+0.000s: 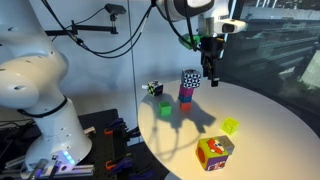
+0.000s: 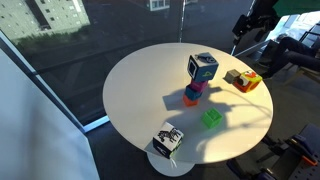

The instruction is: Put the yellow cube on the orange and white toy

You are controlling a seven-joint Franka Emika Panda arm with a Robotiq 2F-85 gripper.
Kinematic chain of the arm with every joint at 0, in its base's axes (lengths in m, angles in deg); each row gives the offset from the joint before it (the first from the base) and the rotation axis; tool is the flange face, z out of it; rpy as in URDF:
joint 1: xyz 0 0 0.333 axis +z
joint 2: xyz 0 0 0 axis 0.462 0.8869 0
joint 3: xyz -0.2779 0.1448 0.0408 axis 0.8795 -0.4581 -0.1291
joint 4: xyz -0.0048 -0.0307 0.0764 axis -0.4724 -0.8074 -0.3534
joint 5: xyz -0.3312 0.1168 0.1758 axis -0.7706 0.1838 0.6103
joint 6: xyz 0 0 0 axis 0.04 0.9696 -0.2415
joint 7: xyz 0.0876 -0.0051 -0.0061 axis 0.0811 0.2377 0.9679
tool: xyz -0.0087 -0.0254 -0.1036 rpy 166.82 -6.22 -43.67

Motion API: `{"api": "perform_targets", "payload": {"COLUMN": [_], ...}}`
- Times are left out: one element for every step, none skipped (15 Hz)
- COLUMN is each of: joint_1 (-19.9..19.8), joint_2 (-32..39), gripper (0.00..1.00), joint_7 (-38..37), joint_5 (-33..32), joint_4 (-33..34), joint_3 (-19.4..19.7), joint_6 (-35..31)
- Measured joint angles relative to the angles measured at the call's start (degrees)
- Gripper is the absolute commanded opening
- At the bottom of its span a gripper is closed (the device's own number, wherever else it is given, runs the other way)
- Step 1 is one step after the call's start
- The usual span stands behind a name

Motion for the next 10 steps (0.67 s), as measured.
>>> {"api": "perform_targets", "payload": {"joint_1": [0.0, 0.0, 0.0, 0.0, 0.01, 0.01, 0.01, 0.01, 0.01, 0.01], "joint_2": [0.0, 0.0, 0.0, 0.0, 0.01, 0.07, 0.25, 0.52, 0.88, 1.36], "gripper": [1.0, 1.0, 1.0, 1.0, 1.0, 1.0, 1.0, 1.0, 1.0, 1.0], "joint_7": [-0.02, -0.05, -0.07, -0.09, -0.09, -0.09, -0.09, -0.16, -0.35, -0.63], "joint_5": [0.0, 0.0, 0.0, 0.0, 0.0, 0.0, 0.0, 0.0, 0.0, 0.0], "joint_4": [0.01, 0.02, 0.02, 0.02, -0.03, -0.09, -0.09, -0.09, -0.05, 0.04], "joint_3": [0.0, 0.0, 0.0, 0.01, 0.01, 0.01, 0.05, 0.12, 0.22, 0.34], "joint_6": [0.0, 0.0, 0.0, 0.0, 0.0, 0.0, 0.0, 0.0, -0.03, -0.06]}}
